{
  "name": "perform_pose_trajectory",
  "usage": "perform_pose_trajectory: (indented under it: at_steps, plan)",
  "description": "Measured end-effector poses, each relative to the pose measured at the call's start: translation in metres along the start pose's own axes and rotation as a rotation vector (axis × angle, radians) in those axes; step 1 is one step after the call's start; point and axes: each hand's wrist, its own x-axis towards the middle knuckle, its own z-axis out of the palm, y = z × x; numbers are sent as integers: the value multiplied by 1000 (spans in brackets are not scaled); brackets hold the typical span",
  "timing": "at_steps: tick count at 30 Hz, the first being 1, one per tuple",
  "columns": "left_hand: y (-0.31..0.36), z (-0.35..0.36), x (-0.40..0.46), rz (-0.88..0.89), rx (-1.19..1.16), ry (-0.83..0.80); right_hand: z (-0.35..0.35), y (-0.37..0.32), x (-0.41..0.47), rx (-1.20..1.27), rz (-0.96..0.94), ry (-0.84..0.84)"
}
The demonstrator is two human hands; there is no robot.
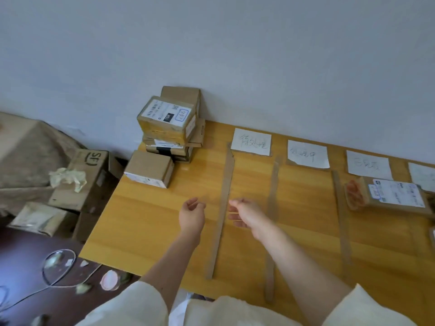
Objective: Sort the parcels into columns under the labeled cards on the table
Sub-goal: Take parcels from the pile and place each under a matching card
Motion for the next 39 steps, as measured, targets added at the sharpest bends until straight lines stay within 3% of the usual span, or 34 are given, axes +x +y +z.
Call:
perform_pose_trajectory:
  at_steps: [7, 10, 22, 27, 39]
  plan:
    - [45, -77, 63, 56, -96, 344, 70, -30, 10, -33, 43, -59]
    - [61, -103, 90, 95, -82, 395, 96, -42, 15, -34, 47, -78]
    - [95, -144, 142, 62, 3, 74, 173, -98, 38, -115, -22, -99]
    - [97, -147, 144, 54, 39, 10, 191, -108, 37, -123, -20, -125]
    - [87, -137, 94, 56, -27, -86, 141, -69, 21, -34, -78, 90]
